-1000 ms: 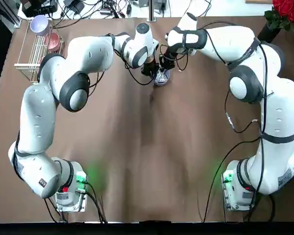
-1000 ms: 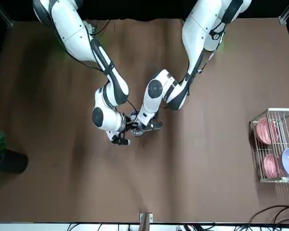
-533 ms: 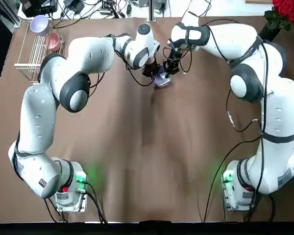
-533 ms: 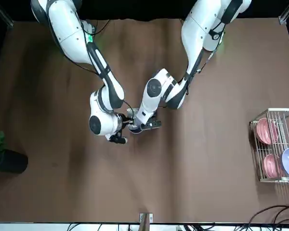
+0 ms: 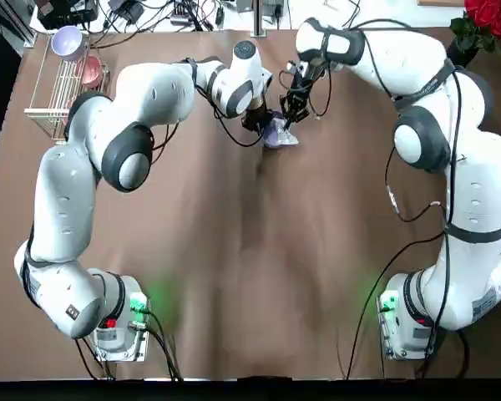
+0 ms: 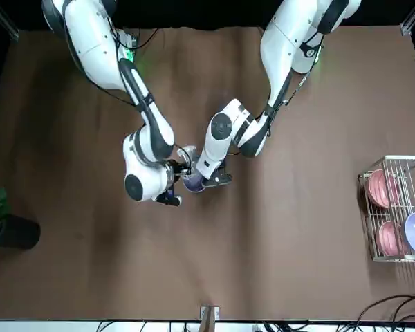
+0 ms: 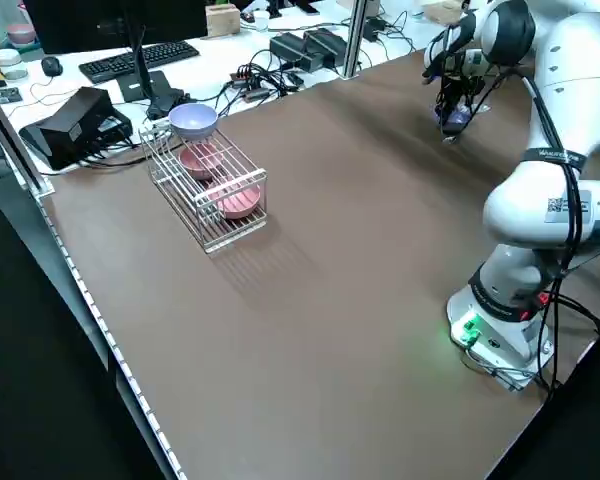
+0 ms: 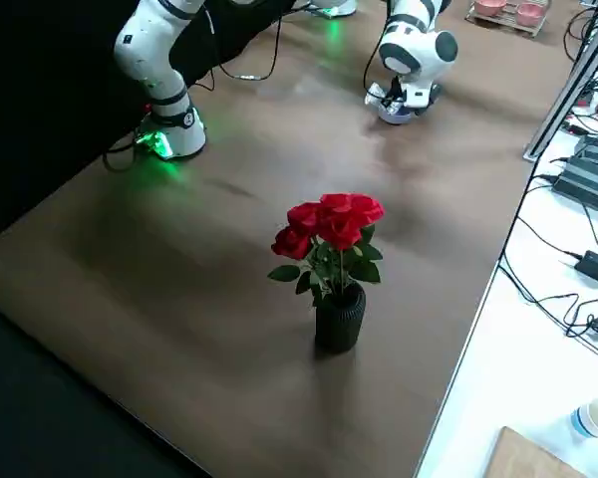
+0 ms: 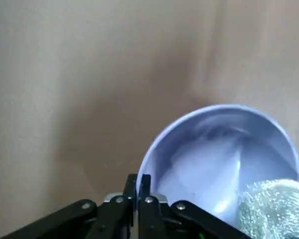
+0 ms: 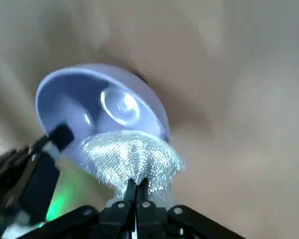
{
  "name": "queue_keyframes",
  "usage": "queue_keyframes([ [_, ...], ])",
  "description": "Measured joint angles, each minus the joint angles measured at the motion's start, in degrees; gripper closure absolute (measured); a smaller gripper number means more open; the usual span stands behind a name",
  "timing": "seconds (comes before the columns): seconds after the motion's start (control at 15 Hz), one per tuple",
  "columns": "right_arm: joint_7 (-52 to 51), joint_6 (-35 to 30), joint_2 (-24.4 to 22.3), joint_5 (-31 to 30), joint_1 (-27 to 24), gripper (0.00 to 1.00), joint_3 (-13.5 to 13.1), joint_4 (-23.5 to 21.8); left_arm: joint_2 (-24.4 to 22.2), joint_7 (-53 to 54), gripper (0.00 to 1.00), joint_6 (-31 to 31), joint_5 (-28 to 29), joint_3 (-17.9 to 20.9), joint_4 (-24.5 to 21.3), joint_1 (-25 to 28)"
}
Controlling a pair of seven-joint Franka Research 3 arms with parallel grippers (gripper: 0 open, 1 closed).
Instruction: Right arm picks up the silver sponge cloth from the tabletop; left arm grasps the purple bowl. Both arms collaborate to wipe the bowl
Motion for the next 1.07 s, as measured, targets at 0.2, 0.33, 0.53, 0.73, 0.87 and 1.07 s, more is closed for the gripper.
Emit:
queue_keyframes([
  [0.2, 0.0, -5.84, -0.67, -0.45, -2.13, 0.98, -1.2, 3.15, 0.0, 0.0, 0.96, 0.0, 0.0, 0.2, 0.0, 0.11],
  [0.33, 0.03, -6.61, -1.08, -1.23, -2.81, 0.98, -2.86, 3.66, 0.0, 0.0, 0.96, 0.0, 0.0, 0.23, 0.04, 0.12],
  [0.53, -0.17, -7.16, -1.27, -5.85, -3.48, 0.98, -7.41, 4.06, -0.03, 0.0, 0.96, 0.02, 0.0, 0.27, 0.51, 0.25],
  [0.73, -3.27, -9.88, -2.11, -9.97, -7.28, 0.98, -11.17, 4.25, -2.07, 0.76, 0.96, -2.43, 0.04, 0.39, 1.63, 2.48],
  [0.87, -9.36, -10.56, -2.19, -12.98, -12.24, 0.98, -11.73, 4.05, -5.32, 3.73, 0.96, -7.35, 0.06, 0.43, 1.91, 5.86],
  [1.07, -15.25, -10.83, -2.08, -15.58, -19.07, 0.98, -11.83, 2.71, -10.44, 12.01, 0.96, -14.95, 0.1, 0.37, 1.46, 13.42],
])
